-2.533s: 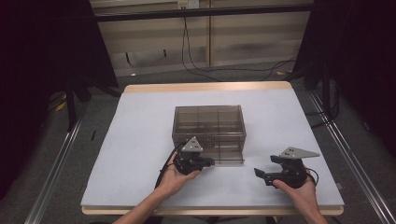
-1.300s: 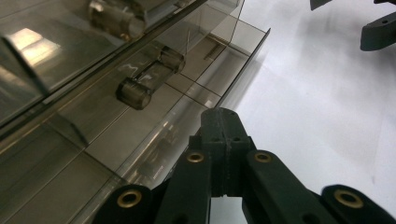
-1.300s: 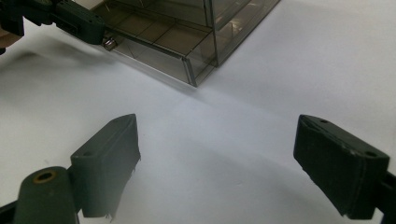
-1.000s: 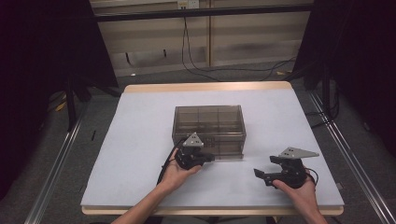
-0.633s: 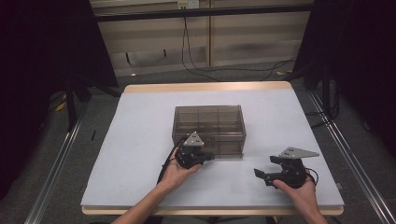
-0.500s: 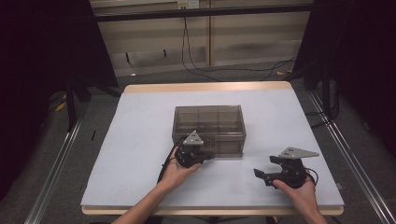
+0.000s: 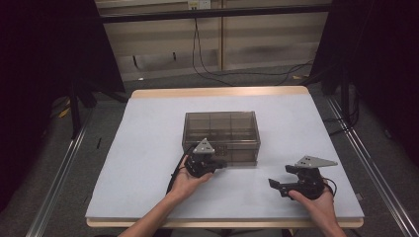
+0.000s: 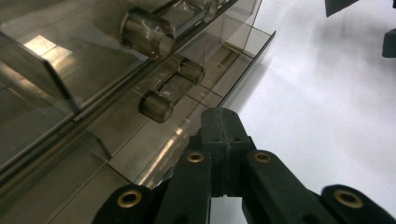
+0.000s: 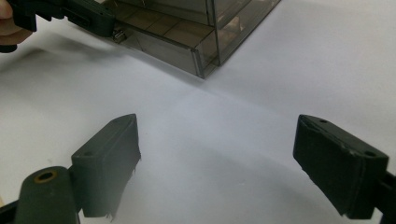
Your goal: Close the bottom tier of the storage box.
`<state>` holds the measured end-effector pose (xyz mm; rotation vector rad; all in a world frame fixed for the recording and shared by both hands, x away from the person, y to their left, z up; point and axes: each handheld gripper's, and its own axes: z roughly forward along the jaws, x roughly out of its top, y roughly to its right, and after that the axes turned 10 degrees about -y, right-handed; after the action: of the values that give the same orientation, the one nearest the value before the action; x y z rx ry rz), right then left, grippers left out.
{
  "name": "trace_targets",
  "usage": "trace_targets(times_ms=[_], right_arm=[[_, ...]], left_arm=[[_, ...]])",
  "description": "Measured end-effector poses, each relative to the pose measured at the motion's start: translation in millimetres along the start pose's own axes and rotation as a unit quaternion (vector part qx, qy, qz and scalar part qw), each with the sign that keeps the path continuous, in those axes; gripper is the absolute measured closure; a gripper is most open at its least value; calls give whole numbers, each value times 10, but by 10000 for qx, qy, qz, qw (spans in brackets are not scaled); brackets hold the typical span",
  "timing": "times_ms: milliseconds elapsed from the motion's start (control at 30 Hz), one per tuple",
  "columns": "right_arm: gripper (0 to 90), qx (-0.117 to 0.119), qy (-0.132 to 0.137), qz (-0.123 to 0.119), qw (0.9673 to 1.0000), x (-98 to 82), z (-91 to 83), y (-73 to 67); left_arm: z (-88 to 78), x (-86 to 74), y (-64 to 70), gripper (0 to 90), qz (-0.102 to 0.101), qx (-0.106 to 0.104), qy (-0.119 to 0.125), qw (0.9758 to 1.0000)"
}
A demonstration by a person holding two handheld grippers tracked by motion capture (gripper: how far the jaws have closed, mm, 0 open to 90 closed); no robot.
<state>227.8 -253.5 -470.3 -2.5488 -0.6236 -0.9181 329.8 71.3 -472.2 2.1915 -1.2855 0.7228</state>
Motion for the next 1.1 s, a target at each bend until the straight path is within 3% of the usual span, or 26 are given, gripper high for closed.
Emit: trace_targets(times_ms=[100,167,233,400,600,800,867,900,1100], right_arm=[[147,10,9,15,10000,2,4,3],[147,22,7,21,10000,0,1,4],[147,20,7,17,10000,-1,2,3],[148,22,-10,7,10000,1,3,1],[147,31,-15,17,10000,3,9,6],[147,39,-12,27,10000,3,11,6],[148,44,-10,36,10000,4,11,8],[147,51,-6,28,10000,4,13,11],[147,54,-23,50,10000,8,20,17]], left_arm=[[0,1,-7,900,14,16,3,10000],[-1,1,8,900,82,231,29,9997],[-5,0,-21,900,17,122,10,9999],[-7,-1,-13,900,-4,146,16,9999],[23,-10,9,900,-9,-69,-109,9999],[56,-23,-24,900,-127,-26,-147,9998],[68,-40,-55,900,-179,-77,-5,9998],[56,-38,-66,900,-156,-63,-111,9998],[62,-35,-68,900,-160,-13,-92,9998]])
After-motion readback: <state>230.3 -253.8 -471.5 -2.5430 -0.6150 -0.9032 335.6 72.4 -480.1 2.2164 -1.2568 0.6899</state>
